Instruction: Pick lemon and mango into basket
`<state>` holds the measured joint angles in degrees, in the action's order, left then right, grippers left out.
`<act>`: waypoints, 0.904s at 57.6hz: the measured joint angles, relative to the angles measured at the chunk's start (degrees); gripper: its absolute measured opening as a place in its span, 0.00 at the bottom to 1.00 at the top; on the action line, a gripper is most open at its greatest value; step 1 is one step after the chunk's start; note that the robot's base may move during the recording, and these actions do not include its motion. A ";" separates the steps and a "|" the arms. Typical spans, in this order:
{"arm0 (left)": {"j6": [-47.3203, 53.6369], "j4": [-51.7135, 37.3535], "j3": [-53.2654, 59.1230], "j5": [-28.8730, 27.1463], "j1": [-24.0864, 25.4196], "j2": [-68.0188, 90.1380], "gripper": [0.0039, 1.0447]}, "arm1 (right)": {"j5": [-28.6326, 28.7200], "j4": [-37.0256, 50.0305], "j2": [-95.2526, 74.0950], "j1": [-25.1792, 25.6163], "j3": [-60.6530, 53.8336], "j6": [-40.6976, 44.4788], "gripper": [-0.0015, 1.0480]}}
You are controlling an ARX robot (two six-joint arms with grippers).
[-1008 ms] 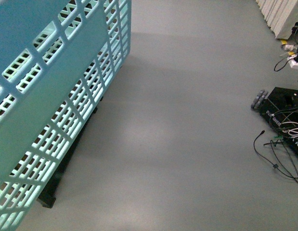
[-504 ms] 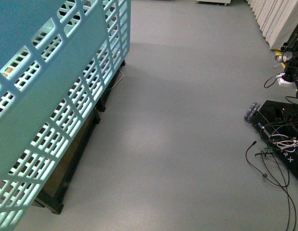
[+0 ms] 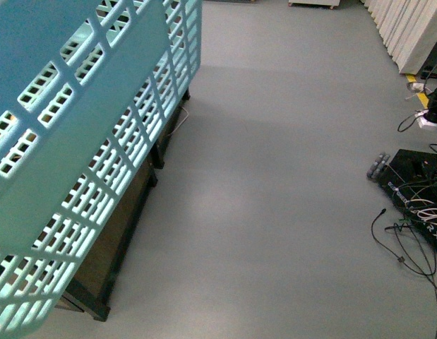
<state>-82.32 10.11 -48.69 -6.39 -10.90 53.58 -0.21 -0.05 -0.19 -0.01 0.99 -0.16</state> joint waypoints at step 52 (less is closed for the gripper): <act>0.55 0.04 -0.07 -0.07 0.09 0.00 0.05 | 0.17 -0.02 0.00 0.00 0.00 -0.02 0.92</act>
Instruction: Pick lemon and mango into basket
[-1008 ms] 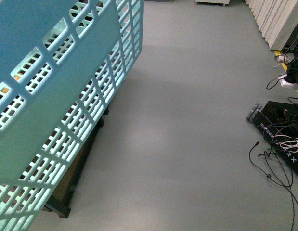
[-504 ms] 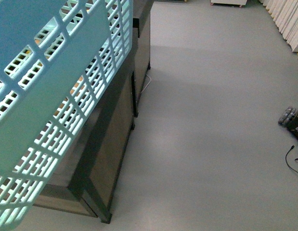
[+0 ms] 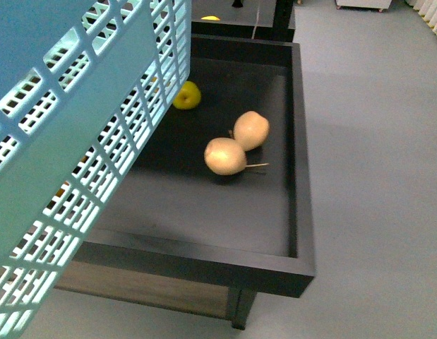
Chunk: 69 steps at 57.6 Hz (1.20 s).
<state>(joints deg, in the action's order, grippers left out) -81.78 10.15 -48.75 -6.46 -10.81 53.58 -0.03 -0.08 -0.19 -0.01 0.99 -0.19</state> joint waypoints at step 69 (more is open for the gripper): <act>0.02 -0.02 -0.07 0.04 0.04 -0.02 0.05 | 0.00 0.02 0.04 0.00 0.00 0.00 0.92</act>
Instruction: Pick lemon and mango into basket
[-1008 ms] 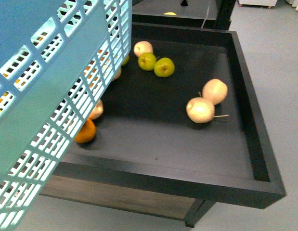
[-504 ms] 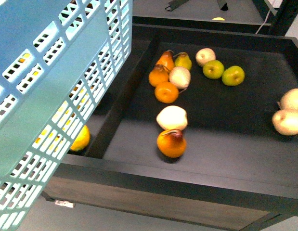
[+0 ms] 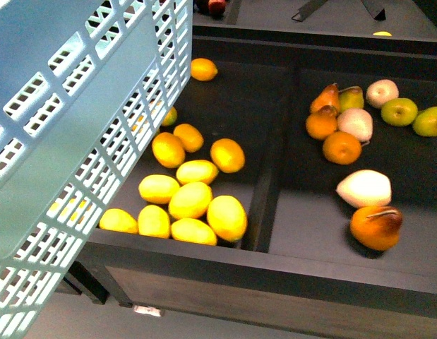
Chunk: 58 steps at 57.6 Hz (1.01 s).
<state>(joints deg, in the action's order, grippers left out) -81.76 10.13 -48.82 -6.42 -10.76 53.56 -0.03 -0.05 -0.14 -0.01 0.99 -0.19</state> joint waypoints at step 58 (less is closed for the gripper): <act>0.11 0.02 0.00 -0.07 0.04 0.00 0.05 | 0.07 -0.02 -0.04 0.00 0.00 0.02 0.92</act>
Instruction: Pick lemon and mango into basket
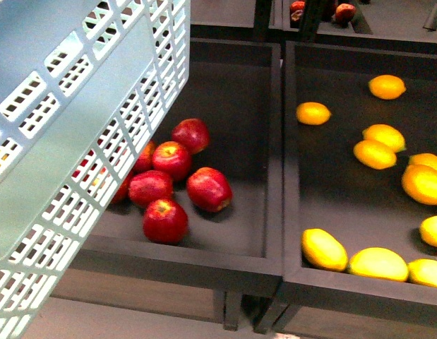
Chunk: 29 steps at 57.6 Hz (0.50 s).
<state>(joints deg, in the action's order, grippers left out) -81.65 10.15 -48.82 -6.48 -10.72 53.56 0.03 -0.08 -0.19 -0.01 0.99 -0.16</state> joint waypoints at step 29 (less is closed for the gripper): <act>7.39 8.00 -2.97 9.03 2.25 1.51 0.04 | 0.17 0.00 -0.02 0.04 -0.02 0.02 0.92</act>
<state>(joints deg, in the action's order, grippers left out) -74.26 18.15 -51.79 2.55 -8.47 55.07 0.21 -0.08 -0.21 0.03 0.97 -0.14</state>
